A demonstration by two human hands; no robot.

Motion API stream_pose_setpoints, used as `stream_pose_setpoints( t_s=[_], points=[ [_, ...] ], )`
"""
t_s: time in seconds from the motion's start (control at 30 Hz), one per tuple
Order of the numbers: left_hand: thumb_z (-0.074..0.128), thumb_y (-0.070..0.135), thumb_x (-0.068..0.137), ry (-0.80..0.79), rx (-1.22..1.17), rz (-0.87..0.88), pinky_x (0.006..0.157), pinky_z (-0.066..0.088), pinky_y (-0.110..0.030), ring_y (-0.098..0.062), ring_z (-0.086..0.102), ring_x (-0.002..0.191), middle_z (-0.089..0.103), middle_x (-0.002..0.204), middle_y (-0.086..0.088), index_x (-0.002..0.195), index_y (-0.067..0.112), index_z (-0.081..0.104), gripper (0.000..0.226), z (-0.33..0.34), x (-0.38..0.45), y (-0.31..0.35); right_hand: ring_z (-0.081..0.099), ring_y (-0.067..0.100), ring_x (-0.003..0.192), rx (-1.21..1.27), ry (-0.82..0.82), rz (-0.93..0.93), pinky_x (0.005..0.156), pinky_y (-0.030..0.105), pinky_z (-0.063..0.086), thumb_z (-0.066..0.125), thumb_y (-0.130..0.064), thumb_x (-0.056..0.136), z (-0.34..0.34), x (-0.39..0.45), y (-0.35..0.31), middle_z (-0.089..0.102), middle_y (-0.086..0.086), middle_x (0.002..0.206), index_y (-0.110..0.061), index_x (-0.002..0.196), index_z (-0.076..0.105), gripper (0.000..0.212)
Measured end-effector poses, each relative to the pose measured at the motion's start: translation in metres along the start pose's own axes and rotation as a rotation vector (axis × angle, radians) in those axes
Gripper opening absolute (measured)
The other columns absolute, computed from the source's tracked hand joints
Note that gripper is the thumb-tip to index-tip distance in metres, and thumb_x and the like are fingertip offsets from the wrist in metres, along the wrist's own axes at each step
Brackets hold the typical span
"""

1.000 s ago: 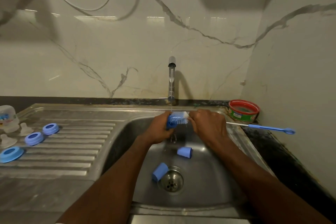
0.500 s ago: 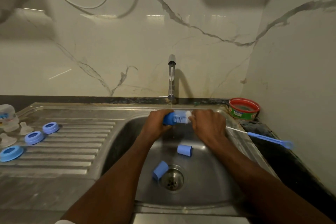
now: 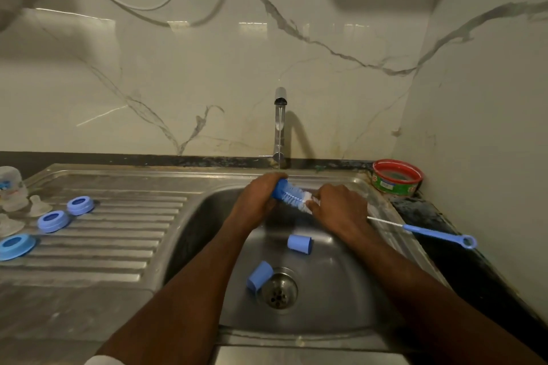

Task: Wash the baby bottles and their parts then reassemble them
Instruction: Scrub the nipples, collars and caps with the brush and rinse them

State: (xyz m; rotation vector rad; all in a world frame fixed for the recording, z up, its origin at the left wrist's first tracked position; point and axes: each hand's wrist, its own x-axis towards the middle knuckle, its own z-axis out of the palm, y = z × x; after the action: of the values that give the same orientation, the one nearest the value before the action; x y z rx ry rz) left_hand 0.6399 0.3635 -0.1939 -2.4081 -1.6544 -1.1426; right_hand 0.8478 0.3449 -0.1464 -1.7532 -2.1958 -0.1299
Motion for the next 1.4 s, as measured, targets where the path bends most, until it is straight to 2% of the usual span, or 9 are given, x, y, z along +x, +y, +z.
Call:
stream_pose_setpoints(
  t_s=[0.1, 0.23, 0.4, 0.57, 0.77, 0.87, 1.03, 1.17, 1.4],
  points=[
    [0.079, 0.02, 0.086, 0.057, -0.054, -0.099, 0.096, 0.056, -0.04, -0.015, 0.063, 0.114, 0.062, 0.13, -0.004, 0.134, 0.022, 0.046, 0.059, -0.002, -0.002, -0.001, 0.062, 0.016, 0.084, 0.032, 0.024, -0.075, 0.073, 0.033, 0.05, 0.058, -0.055, 0.094, -0.009, 0.005, -0.008, 0.068, -0.004, 0.093, -0.027, 0.109, 0.071, 0.034],
    [0.076, 0.027, 0.089, 0.064, -0.148, -0.117, 0.097, 0.053, -0.029, -0.008, 0.06, 0.115, 0.061, 0.132, 0.0, 0.133, 0.023, 0.05, 0.052, -0.002, -0.004, 0.004, 0.065, 0.02, 0.091, 0.16, 0.085, 0.093, 0.072, 0.033, 0.045, 0.057, -0.055, 0.095, -0.015, 0.003, -0.003, 0.07, -0.002, 0.102, -0.028, 0.114, 0.069, 0.035],
    [0.081, 0.032, 0.083, 0.082, -0.018, -0.27, 0.107, 0.043, -0.038, -0.021, 0.046, 0.124, 0.046, 0.139, -0.007, 0.135, 0.021, 0.055, 0.059, 0.004, -0.005, -0.006, 0.067, 0.021, 0.09, 0.062, 0.19, 0.067, 0.073, 0.034, 0.053, 0.056, -0.054, 0.096, -0.019, -0.009, 0.009, 0.073, -0.001, 0.101, -0.029, 0.117, 0.07, 0.035],
    [0.085, 0.036, 0.079, 0.154, -0.155, -0.334, 0.094, 0.054, -0.03, -0.009, 0.062, 0.108, 0.067, 0.121, 0.0, 0.125, 0.019, 0.061, 0.055, 0.001, -0.002, -0.004, 0.067, 0.022, 0.087, -0.079, 0.234, 0.058, 0.063, 0.031, 0.041, 0.055, -0.05, 0.098, -0.027, -0.011, 0.019, 0.072, 0.0, 0.098, -0.03, 0.11, 0.07, 0.028],
    [0.083, 0.033, 0.082, 0.066, -0.225, -0.404, 0.087, 0.053, -0.021, -0.006, 0.063, 0.1, 0.069, 0.119, -0.002, 0.126, 0.015, 0.06, 0.053, 0.007, -0.001, 0.008, 0.067, 0.022, 0.088, -0.049, 0.235, 0.053, 0.069, 0.035, 0.052, 0.053, -0.053, 0.097, -0.021, -0.013, 0.027, 0.072, 0.0, 0.098, -0.031, 0.115, 0.068, 0.032],
    [0.086, 0.032, 0.079, 0.075, -0.085, -0.247, 0.092, 0.053, -0.028, -0.013, 0.064, 0.107, 0.068, 0.12, -0.001, 0.125, 0.019, 0.062, 0.053, 0.002, -0.002, 0.007, 0.067, 0.022, 0.087, -0.052, 0.234, 0.047, 0.066, 0.033, 0.048, 0.053, -0.053, 0.097, -0.021, -0.012, 0.03, 0.072, 0.0, 0.098, -0.03, 0.115, 0.068, 0.032],
    [0.081, 0.021, 0.081, -0.128, 0.601, 0.104, 0.105, 0.04, -0.042, -0.025, 0.043, 0.129, 0.054, 0.136, 0.0, 0.132, 0.029, 0.059, 0.056, -0.01, -0.001, 0.021, 0.067, 0.023, 0.087, -0.063, 0.234, 0.031, 0.063, 0.031, 0.043, 0.053, -0.053, 0.098, -0.022, -0.014, 0.031, 0.071, 0.0, 0.096, -0.031, 0.113, 0.068, 0.031],
    [0.08, 0.019, 0.081, -0.15, 0.701, 0.195, 0.107, 0.038, -0.043, -0.025, 0.043, 0.131, 0.054, 0.14, -0.002, 0.132, 0.028, 0.059, 0.056, -0.005, 0.002, 0.03, 0.068, 0.022, 0.089, -0.063, 0.241, 0.009, 0.063, 0.031, 0.039, 0.054, -0.053, 0.097, -0.023, -0.016, 0.031, 0.072, -0.001, 0.098, -0.032, 0.113, 0.069, 0.031],
    [0.089, 0.032, 0.075, 0.036, -0.006, -0.355, 0.085, 0.046, -0.023, -0.013, 0.061, 0.104, 0.067, 0.116, -0.002, 0.119, 0.016, 0.065, 0.053, -0.01, -0.005, 0.028, 0.067, 0.021, 0.089, -0.053, 0.206, -0.015, 0.063, 0.031, 0.039, 0.056, -0.053, 0.096, -0.02, -0.018, 0.033, 0.072, -0.001, 0.098, -0.029, 0.11, 0.071, 0.032]
  ],
)
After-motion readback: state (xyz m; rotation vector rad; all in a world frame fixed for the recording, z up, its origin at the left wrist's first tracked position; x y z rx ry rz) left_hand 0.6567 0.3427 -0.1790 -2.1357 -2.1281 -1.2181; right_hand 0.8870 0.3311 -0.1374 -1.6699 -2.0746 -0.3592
